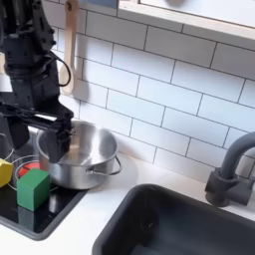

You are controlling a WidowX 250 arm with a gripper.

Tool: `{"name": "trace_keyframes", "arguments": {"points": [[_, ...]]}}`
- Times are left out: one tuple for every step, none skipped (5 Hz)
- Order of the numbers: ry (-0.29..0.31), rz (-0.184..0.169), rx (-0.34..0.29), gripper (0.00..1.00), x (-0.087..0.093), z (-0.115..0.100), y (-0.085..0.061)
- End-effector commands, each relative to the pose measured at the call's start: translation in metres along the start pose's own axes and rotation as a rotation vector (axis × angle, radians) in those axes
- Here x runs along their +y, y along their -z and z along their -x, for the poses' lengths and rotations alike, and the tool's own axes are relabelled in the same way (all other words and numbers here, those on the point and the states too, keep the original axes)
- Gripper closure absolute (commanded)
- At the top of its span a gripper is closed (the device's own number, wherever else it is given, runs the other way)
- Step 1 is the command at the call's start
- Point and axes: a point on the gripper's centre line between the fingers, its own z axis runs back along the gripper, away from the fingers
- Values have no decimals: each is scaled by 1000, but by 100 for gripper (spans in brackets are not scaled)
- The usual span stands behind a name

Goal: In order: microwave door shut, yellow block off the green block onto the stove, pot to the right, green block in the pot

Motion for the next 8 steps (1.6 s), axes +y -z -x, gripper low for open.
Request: {"name": "trace_keyframes", "arguments": {"points": [[-32, -30, 14, 0, 12, 15, 5], [-32, -55, 17, 0, 12, 12, 14], [-24, -75, 20, 0, 8, 11, 23], [-10, -84, 12, 0, 1, 9, 25], [-23, -88, 25, 0, 2, 7, 31], [-38, -95, 26, 0, 5, 4, 35], [-50, -96, 39, 0, 9, 2, 41], [-57, -95, 61, 0, 10, 3, 47]]}}
